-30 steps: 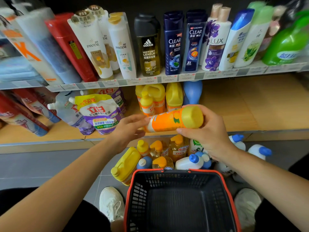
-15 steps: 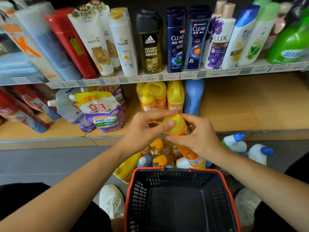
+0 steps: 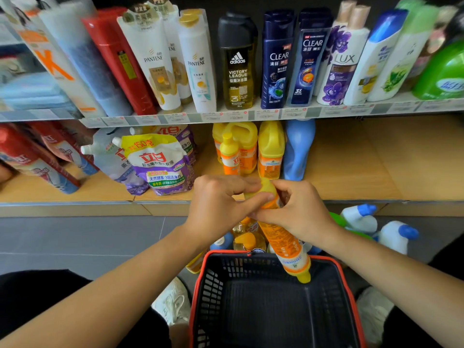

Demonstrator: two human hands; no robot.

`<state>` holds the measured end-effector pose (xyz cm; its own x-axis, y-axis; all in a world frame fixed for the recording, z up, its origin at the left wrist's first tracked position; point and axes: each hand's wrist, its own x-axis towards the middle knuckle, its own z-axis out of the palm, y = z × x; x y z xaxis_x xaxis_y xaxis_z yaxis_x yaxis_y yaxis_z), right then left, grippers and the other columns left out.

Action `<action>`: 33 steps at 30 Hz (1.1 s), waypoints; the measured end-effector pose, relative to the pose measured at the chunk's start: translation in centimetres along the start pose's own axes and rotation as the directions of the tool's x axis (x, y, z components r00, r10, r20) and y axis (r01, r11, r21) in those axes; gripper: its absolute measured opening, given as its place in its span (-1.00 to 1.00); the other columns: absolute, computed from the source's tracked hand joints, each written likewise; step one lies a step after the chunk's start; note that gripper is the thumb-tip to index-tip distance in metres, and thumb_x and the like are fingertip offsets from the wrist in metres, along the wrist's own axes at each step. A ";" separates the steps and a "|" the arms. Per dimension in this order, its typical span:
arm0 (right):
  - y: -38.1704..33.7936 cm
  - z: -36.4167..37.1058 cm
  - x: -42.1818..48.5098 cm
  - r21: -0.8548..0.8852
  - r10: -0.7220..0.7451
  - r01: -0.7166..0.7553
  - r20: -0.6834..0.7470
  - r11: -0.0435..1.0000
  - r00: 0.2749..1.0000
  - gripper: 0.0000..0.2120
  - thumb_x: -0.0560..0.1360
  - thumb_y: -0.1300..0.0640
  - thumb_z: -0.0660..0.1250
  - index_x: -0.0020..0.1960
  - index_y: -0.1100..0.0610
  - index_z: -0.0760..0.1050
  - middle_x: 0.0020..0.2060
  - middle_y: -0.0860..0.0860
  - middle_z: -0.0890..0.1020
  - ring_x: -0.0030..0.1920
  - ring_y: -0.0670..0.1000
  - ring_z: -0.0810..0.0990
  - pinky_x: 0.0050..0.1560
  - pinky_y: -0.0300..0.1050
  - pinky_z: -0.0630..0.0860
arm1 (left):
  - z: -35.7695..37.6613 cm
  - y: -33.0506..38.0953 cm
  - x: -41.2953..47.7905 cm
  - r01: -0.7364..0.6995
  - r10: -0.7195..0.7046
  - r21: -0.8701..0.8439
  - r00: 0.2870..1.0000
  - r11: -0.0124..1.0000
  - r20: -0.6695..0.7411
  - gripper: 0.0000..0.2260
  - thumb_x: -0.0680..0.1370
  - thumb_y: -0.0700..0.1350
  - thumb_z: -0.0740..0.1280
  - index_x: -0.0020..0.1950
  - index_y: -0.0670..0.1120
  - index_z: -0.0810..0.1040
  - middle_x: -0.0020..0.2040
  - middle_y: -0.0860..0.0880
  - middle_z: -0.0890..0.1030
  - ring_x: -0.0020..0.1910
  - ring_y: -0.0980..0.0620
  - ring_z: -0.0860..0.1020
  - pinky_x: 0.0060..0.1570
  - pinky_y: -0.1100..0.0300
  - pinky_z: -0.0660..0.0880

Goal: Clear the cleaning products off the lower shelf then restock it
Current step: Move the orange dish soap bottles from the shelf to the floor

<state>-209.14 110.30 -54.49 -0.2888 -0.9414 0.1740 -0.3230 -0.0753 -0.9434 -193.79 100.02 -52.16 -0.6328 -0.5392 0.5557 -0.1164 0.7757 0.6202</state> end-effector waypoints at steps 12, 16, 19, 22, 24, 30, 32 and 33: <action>0.2 -0.7 1.9 0.093 0.021 -0.015 -0.070 0.996 0.997 -0.50 0.36 -0.01 0.59 0.25 -0.08 0.54 0.03 -0.06 0.70 0.04 -0.06 0.69 0.01 -0.08 0.66 | -0.8 -5.2 -1.0 0.236 -0.204 -0.046 0.911 0.971 0.359 -0.71 0.63 -0.06 0.35 0.36 -0.02 0.57 0.18 0.10 0.67 0.08 0.14 0.64 0.02 0.06 0.61; -0.2 -1.5 3.6 0.352 0.119 -0.059 -0.152 0.934 0.981 -0.62 0.35 0.06 0.56 0.13 -0.09 0.57 -0.07 -0.11 0.67 -0.04 -0.06 0.67 -0.15 -0.17 0.59 | -1.0 -7.3 -2.5 0.579 -0.405 -0.051 0.628 0.814 0.664 -0.52 0.57 0.15 0.34 0.44 -0.01 0.50 0.33 0.05 0.59 0.30 0.08 0.55 0.32 -0.09 0.49; 0.2 -2.1 4.6 0.533 0.238 -0.110 -0.178 0.839 0.955 -0.55 0.30 0.04 0.59 0.15 -0.01 0.55 -0.07 -0.09 0.68 -0.03 -0.04 0.69 -0.13 -0.04 0.62 | -1.8 -8.1 -2.7 0.710 -0.432 -0.098 0.525 0.697 0.733 -0.45 0.47 0.20 0.43 0.41 0.02 0.51 0.28 0.03 0.62 0.26 0.03 0.59 0.32 -0.05 0.51; 0.7 -2.3 5.6 0.612 0.298 -0.133 -0.176 0.780 0.938 -0.60 0.35 0.07 0.52 0.15 0.03 0.52 0.01 0.01 0.64 0.02 0.02 0.66 -0.04 0.12 0.65 | -2.4 -8.6 -2.7 0.718 -0.435 -0.131 0.545 0.684 0.716 -0.61 0.49 0.02 0.52 0.27 -0.05 0.58 0.18 -0.04 0.68 0.18 -0.07 0.64 0.28 -0.10 0.54; 1.2 -2.4 6.3 0.632 0.345 -0.181 -0.145 0.753 0.927 -0.58 0.37 0.06 0.50 0.19 0.06 0.49 0.08 0.09 0.60 0.08 0.08 0.63 0.02 0.19 0.65 | -2.7 -8.7 -2.5 0.742 -0.471 -0.190 0.579 0.643 0.666 -0.61 0.44 0.00 0.56 0.20 -0.09 0.62 0.12 -0.08 0.70 0.14 -0.12 0.66 0.22 -0.09 0.57; 3.3 -2.7 7.6 0.512 0.405 -0.313 -0.077 0.800 0.911 -0.48 0.41 0.06 0.47 0.33 0.15 0.47 0.10 0.05 0.62 0.02 -0.01 0.66 -0.10 -0.11 0.64 | -4.3 -10.0 -2.0 0.765 -0.679 -0.344 0.642 0.544 0.356 -0.41 0.15 0.02 0.70 0.12 -0.08 0.65 0.10 -0.12 0.68 0.12 -0.13 0.66 0.11 -0.01 0.63; 4.3 -2.1 7.7 0.501 0.432 -0.357 -0.038 0.789 0.901 -0.67 0.53 0.13 0.40 0.27 0.16 0.48 0.10 0.09 0.61 0.04 0.03 0.62 -0.10 -0.13 0.60 | -4.8 -10.3 -1.6 0.757 -0.730 -0.438 0.626 0.484 0.275 -0.43 0.16 0.01 0.64 0.12 -0.10 0.66 0.06 -0.07 0.70 0.12 -0.07 0.67 0.09 0.05 0.65; 4.9 -1.7 7.8 0.499 0.444 -0.379 -0.014 0.779 0.896 -0.73 0.57 0.16 0.36 0.25 0.16 0.48 0.12 0.12 0.60 0.07 0.06 0.60 -0.07 -0.12 0.60 | -5.0 -10.3 -1.5 0.742 -0.742 -0.496 0.620 0.451 0.253 -0.46 0.17 -0.01 0.63 0.12 -0.11 0.65 0.03 -0.04 0.72 0.11 -0.06 0.68 0.06 0.08 0.65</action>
<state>-214.48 103.17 -57.24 -0.4151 -0.8721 -0.2592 0.3076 0.1336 -0.9421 -187.82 91.16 -56.63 -0.5002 -0.8272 -0.2559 -0.1419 -0.2133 0.9666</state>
